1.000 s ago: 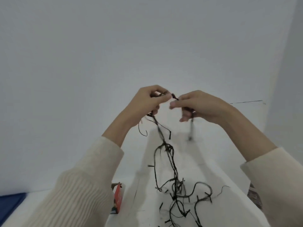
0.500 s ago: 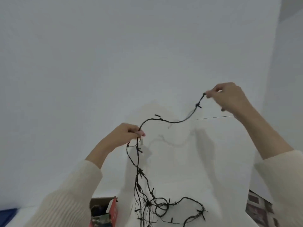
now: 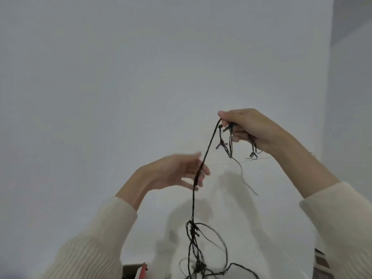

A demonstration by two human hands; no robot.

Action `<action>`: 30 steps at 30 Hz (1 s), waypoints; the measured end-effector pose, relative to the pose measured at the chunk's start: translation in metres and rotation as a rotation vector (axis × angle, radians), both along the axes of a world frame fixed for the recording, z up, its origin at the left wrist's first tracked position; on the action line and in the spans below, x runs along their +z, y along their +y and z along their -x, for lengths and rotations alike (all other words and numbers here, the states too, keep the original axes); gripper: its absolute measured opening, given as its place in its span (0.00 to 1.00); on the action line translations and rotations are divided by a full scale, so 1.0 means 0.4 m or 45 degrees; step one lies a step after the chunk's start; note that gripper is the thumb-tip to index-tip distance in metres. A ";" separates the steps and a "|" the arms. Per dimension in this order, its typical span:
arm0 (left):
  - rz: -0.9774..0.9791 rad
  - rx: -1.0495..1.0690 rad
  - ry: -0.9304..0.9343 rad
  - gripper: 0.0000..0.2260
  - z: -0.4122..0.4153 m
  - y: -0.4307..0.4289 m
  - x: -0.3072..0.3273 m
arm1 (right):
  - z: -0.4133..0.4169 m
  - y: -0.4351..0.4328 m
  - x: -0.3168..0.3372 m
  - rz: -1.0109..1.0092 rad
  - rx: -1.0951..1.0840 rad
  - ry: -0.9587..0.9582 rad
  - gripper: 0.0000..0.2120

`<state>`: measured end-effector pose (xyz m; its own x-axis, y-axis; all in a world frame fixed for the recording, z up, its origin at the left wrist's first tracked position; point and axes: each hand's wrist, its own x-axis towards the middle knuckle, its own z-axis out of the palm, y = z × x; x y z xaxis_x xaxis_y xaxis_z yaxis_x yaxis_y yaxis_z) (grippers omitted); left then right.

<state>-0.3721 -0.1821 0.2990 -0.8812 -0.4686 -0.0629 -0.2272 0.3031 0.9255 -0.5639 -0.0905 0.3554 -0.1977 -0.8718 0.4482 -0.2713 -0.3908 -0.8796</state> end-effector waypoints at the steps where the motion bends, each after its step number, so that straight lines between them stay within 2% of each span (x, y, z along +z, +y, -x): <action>1: 0.122 -0.021 -0.098 0.17 -0.003 -0.002 -0.022 | 0.000 -0.001 0.005 0.074 -0.025 -0.084 0.14; 3: 0.331 0.001 -0.204 0.14 -0.014 -0.006 -0.053 | 0.014 0.001 0.010 0.192 -0.093 -0.220 0.14; 4: 0.338 0.027 -0.172 0.14 -0.025 -0.009 -0.058 | 0.029 0.002 0.011 0.231 -0.147 -0.233 0.14; 7: 0.035 0.000 0.087 0.13 -0.064 -0.020 -0.051 | 0.090 0.006 0.003 0.321 -0.382 -0.241 0.15; 9: 0.086 -0.074 0.024 0.11 -0.084 -0.023 -0.038 | 0.125 0.004 -0.005 0.330 -0.552 -0.263 0.15; 10: 0.199 -0.055 -0.065 0.10 -0.087 -0.025 -0.032 | 0.138 0.004 -0.013 0.291 -0.652 -0.118 0.14; 11: 0.334 0.019 -0.112 0.09 -0.082 -0.026 -0.026 | 0.145 0.003 -0.021 0.194 -0.789 0.187 0.13; 13: 0.551 0.235 0.027 0.08 -0.052 -0.020 -0.006 | 0.121 0.009 -0.036 -0.070 -0.895 0.819 0.10; 14: 0.602 0.311 0.140 0.09 -0.030 -0.012 0.006 | 0.092 0.017 -0.039 -0.179 -0.794 0.943 0.15; 15: 0.653 0.345 0.218 0.09 -0.006 0.001 0.019 | 0.059 0.024 -0.040 -0.234 -0.600 0.898 0.20; 16: 0.734 0.363 0.261 0.08 0.017 0.013 0.032 | 0.024 0.028 -0.039 -0.268 -0.380 0.789 0.20; 18: 0.907 0.446 0.358 0.07 0.048 0.030 0.051 | -0.021 0.022 -0.041 -0.309 -0.066 0.704 0.14; 19: 0.937 0.509 0.429 0.07 0.051 0.031 0.057 | -0.031 0.015 -0.041 -0.293 -0.017 0.679 0.12; 21: 0.878 0.565 0.520 0.07 0.035 0.022 0.051 | -0.031 0.008 -0.041 -0.219 0.005 0.556 0.12; 22: 0.818 0.521 0.491 0.07 0.024 0.014 0.035 | -0.022 0.003 -0.040 -0.186 0.005 0.474 0.12; 25: 0.640 0.294 0.169 0.08 0.009 -0.009 -0.049 | -0.010 -0.008 -0.044 -0.073 -0.062 0.299 0.12; 27: 0.554 0.198 -0.011 0.09 -0.004 -0.027 -0.115 | 0.006 -0.026 -0.044 0.054 -0.183 0.038 0.12; 29: 0.442 0.212 -0.111 0.10 -0.040 -0.056 -0.175 | 0.040 -0.028 -0.029 0.185 -0.328 -0.254 0.12; 30: 0.387 0.242 -0.167 0.11 -0.063 -0.072 -0.198 | 0.058 -0.021 -0.021 0.223 -0.388 -0.311 0.12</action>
